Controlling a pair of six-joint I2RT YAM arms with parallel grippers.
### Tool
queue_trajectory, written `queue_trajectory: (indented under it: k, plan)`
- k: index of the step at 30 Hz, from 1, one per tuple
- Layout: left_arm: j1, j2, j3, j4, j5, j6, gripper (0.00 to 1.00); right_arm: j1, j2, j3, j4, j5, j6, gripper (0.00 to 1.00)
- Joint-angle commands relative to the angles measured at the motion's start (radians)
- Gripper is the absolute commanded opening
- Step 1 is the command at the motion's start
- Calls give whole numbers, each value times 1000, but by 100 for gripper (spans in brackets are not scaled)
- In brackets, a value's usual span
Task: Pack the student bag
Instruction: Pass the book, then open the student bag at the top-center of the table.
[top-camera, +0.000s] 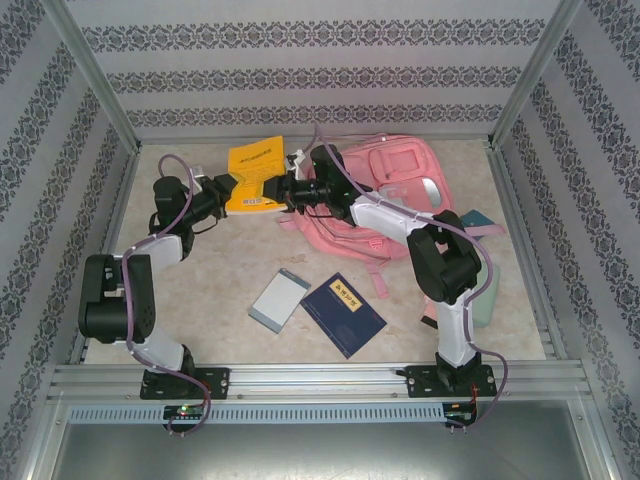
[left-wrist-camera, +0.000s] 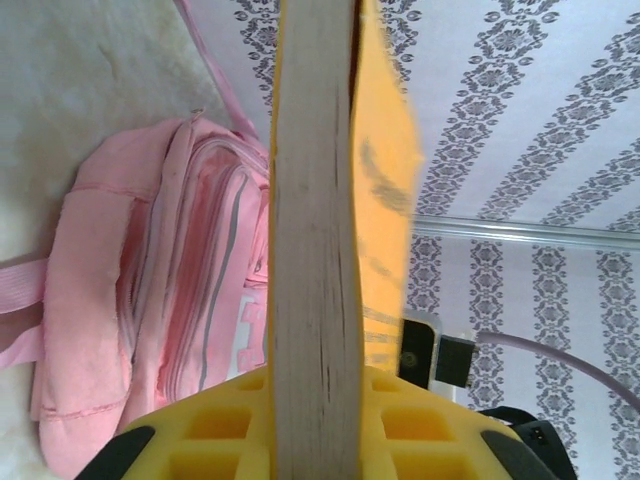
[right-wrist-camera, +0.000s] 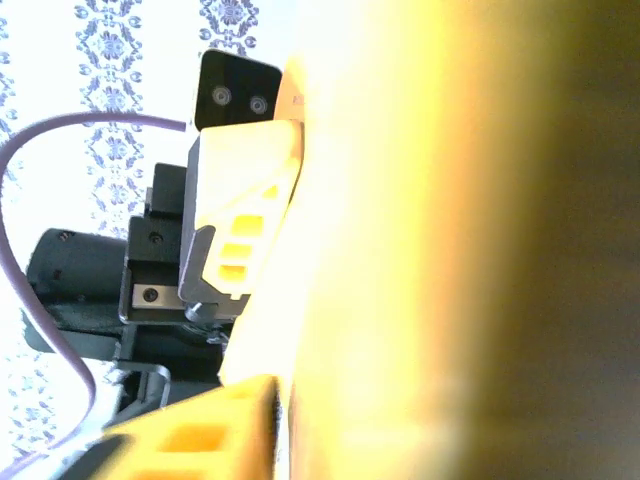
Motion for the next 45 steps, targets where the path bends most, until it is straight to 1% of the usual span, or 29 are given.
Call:
queue_trajectory:
  k: [1,4,5,7,10,14,19,23,27,33,36,37,38,40,42,45]
  plan:
    - [8,-84,47,-174,1,144,0,-12,-67,-15,-104,39,-182,46]
    - [7,-135,74,-308,-8,243,0,-35,-116,-14,-306,179,-344,52]
    - [9,-147,85,-346,-11,271,0,-44,-126,-14,-352,222,-377,52]
    - [8,-176,104,-438,-23,334,0,-70,-151,-23,-439,347,-444,52]
    - [9,-210,122,-524,-41,398,0,-113,-162,-8,-555,481,-527,54]
    - [9,-248,127,-578,-58,434,0,-138,-150,39,-669,608,-632,56]
    - [10,-265,129,-607,-60,450,0,-130,-96,120,-801,796,-745,57]
    - [9,-278,124,-618,-59,455,0,-115,-22,204,-878,832,-804,57]
    - [9,-284,115,-624,-59,455,0,-73,60,306,-940,908,-869,58]
    - [10,-307,104,-654,-60,471,0,-46,195,443,-1027,999,-896,57]
    - [9,-316,105,-666,-60,480,0,-45,234,472,-1050,1027,-893,50]
    - [9,-321,105,-673,-59,485,0,-45,241,471,-1052,1032,-893,45]
    - [9,-323,103,-677,-59,488,0,-46,243,471,-1052,1031,-894,36]
    - [10,-326,102,-681,-60,494,0,-47,238,466,-1051,1032,-896,25]
    - [10,-326,98,-680,-60,495,0,-47,215,452,-1038,1020,-901,1]
    - [9,-322,86,-659,-60,487,0,-45,154,433,-1014,993,-902,0]
